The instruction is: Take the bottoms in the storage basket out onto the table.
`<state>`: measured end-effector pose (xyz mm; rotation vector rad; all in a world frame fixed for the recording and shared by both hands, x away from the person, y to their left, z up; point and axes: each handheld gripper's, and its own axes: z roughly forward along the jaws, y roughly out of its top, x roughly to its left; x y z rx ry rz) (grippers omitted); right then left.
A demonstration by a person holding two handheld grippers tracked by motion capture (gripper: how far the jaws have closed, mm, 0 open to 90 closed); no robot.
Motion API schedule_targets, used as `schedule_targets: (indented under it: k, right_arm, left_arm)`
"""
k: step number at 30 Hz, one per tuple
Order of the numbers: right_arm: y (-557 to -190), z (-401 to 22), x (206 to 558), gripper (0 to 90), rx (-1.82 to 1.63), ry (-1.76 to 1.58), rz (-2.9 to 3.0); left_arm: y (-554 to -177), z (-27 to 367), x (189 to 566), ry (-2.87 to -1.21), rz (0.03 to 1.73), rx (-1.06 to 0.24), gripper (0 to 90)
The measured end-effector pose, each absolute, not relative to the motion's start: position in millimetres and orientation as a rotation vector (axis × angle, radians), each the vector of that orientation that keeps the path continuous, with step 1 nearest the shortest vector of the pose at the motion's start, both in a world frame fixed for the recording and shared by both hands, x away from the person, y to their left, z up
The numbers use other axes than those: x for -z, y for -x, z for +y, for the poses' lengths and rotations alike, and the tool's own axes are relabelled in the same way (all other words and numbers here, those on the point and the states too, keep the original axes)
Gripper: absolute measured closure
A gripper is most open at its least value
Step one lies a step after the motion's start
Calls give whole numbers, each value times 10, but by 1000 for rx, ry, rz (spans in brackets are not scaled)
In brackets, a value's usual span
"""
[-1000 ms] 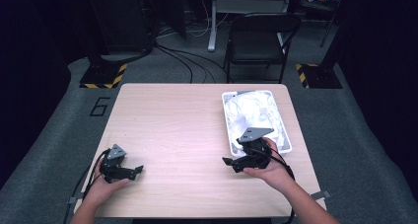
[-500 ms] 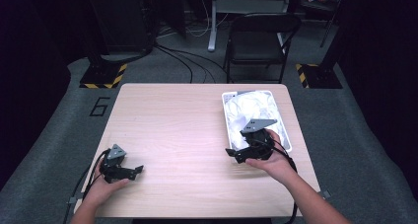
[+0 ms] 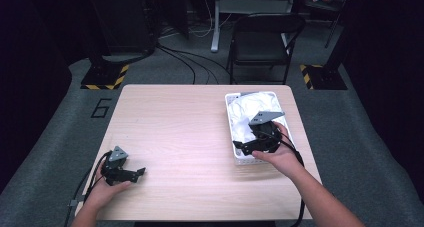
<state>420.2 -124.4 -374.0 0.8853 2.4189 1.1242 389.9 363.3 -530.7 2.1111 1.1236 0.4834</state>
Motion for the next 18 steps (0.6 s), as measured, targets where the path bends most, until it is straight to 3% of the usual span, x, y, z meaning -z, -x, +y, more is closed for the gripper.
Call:
schedule_targets:
  k: [6, 18]
  right_arm:
    - [-4281, -1278, 3718, 129, -1102, -883, 2406]
    - [-4463, -1359, 3720, 34, -1083, -966, 2382]
  left_arm:
    - [-3899, 3633, 5307, -2110, 1124, -483, 26]
    - [-3899, 3632, 5307, -2109, 1124, -482, 26]
